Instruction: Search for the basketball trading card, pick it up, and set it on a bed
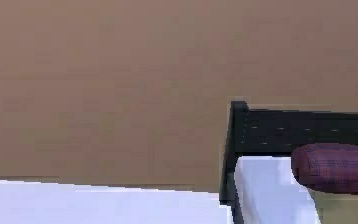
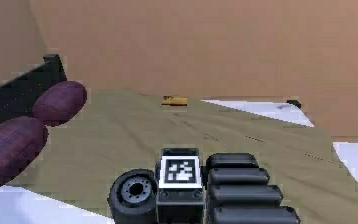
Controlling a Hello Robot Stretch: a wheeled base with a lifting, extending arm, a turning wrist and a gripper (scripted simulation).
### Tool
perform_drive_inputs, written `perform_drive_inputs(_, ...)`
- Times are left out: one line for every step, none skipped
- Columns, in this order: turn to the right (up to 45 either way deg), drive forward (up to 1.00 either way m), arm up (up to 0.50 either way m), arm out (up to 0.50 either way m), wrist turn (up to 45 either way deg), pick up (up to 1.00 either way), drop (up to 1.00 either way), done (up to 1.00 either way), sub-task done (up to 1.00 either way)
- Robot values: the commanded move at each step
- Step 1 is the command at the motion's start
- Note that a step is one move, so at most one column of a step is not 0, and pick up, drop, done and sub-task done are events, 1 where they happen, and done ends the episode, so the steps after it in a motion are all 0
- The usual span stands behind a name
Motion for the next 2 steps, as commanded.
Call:
perform_drive_inputs(-45.0,0.00,0.00,0.00,0.0,0.00,0.00,0.00,0.00)
perform_drive_inputs(-27.0,0.00,0.00,0.00,0.0,0.00,0.00,0.00,0.00)
